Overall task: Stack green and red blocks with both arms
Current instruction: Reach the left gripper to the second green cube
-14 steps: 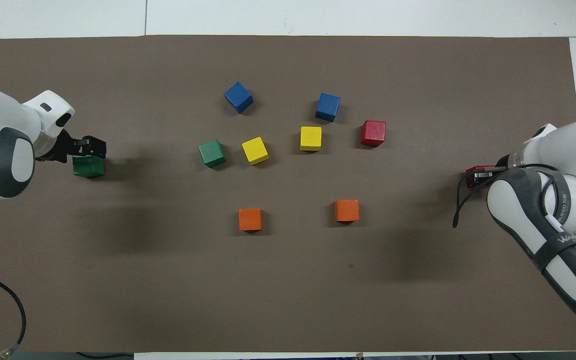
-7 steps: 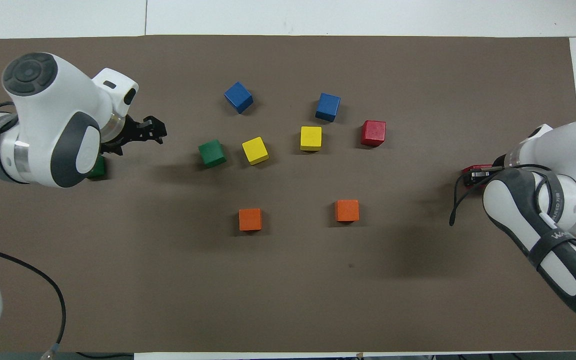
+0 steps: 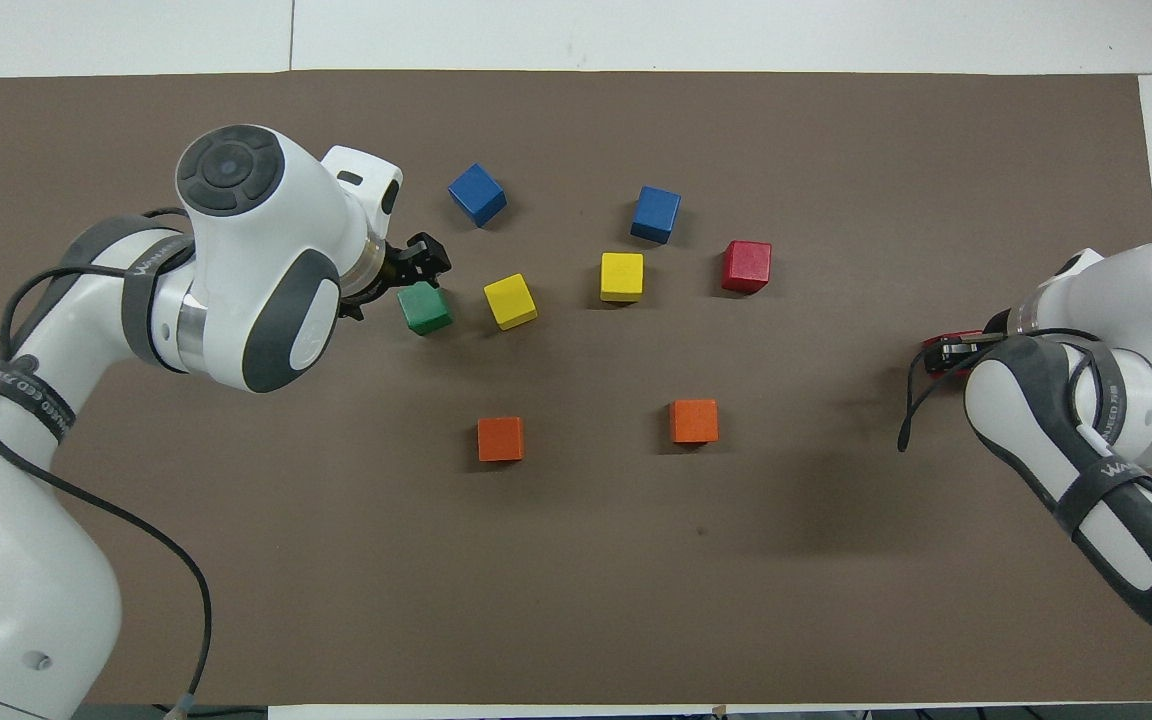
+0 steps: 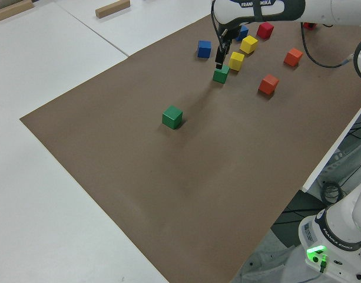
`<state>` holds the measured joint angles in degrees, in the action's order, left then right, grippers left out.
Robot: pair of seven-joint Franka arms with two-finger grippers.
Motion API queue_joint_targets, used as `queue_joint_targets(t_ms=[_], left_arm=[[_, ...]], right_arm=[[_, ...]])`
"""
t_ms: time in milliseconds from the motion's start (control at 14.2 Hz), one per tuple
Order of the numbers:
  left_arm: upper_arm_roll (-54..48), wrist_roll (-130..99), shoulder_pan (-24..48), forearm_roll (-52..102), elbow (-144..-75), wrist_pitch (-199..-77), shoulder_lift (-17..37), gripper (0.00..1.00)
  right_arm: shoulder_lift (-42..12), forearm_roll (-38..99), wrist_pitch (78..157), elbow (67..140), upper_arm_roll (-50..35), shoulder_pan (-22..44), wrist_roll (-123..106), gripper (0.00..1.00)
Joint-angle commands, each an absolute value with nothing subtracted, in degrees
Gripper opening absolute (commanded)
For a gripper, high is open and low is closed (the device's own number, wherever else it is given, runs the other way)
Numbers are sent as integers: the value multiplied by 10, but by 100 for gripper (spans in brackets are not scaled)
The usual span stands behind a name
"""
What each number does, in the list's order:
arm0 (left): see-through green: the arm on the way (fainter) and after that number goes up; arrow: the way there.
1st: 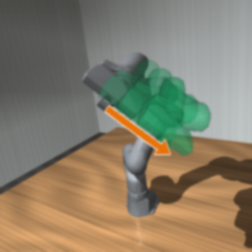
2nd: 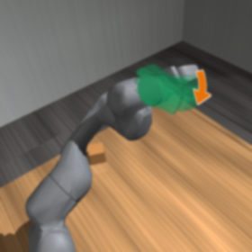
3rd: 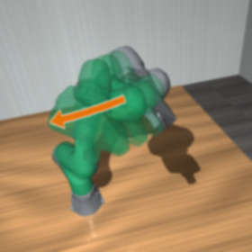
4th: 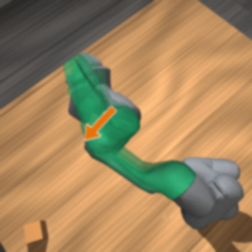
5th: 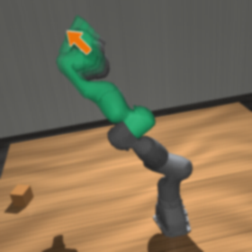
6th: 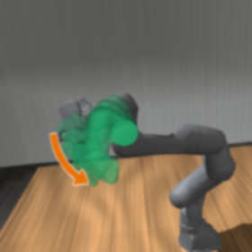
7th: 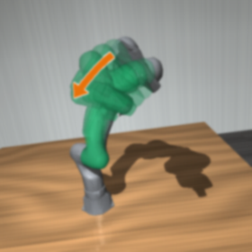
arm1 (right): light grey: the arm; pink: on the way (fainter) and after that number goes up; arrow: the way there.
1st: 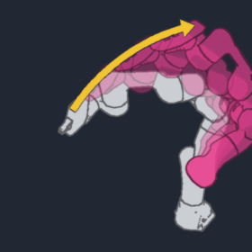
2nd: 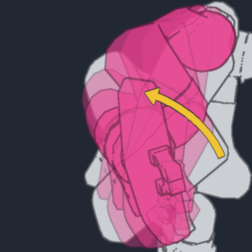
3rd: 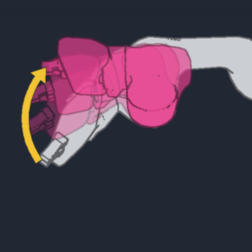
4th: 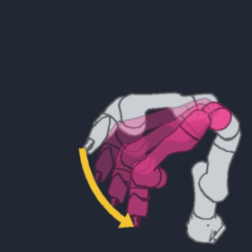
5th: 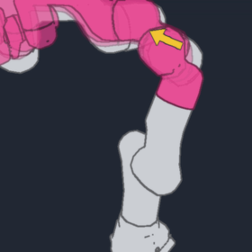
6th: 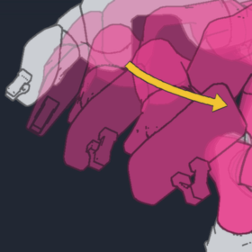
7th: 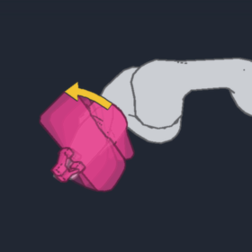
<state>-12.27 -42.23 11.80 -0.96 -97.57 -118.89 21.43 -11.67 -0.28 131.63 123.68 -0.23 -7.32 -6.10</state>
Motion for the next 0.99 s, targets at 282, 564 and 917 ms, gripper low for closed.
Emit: queue_joint_targets(t_ms=[282,564,917], left_arm=[[-113,-431,127,-51,-941,-1194,261,100],[-113,-432,139,-52,-942,-1204,276,100],[-113,-436,140,-52,-944,-1211,283,100]], right_arm=[[-118,-3,1321,1235,-7,-81,-66,100],[-117,-3,1306,1209,-8,-80,-48,100],[-98,6,1228,1140,-11,-69,-31,100]])
